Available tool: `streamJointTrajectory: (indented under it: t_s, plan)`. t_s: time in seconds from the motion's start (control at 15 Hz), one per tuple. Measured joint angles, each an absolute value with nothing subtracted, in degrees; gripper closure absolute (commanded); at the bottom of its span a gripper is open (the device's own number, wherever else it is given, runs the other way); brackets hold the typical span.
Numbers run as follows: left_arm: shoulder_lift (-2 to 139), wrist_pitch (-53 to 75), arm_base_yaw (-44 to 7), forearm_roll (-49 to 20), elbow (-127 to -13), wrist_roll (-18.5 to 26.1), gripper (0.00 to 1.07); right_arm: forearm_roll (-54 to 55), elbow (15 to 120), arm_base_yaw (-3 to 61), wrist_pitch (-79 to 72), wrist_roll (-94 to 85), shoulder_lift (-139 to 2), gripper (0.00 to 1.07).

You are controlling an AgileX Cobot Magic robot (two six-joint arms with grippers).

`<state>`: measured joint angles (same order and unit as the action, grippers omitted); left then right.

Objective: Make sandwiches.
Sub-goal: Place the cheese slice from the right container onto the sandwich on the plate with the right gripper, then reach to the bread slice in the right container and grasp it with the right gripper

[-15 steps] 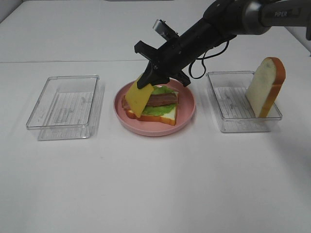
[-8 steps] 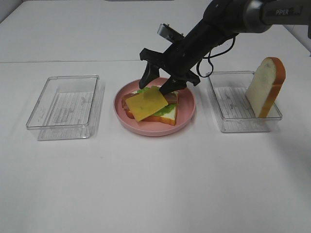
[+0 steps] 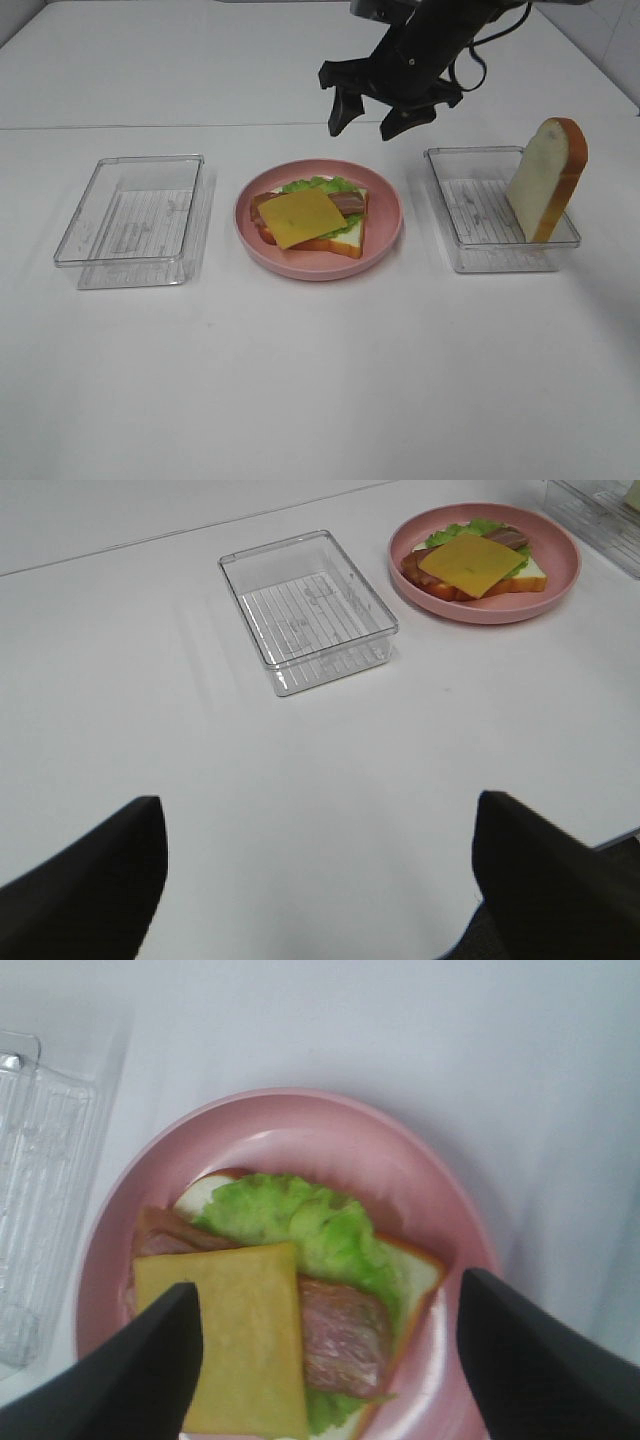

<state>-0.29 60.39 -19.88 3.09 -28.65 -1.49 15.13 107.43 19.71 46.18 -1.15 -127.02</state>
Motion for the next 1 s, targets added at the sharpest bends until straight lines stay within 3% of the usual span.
streamJointTrajectory:
  t_s: [0.27,1.0]
  plan:
    - [-0.29,60.39,-19.88,3.09,-28.65,-1.49,0.27,4.3,107.43,16.84,52.43,4.24,-119.86,0.38]
    - [-0.29,60.39,-19.88,3.09,-28.65,-1.49,0.27,2.92,107.43,-2.69,65.37,4.64,-116.88,0.38]
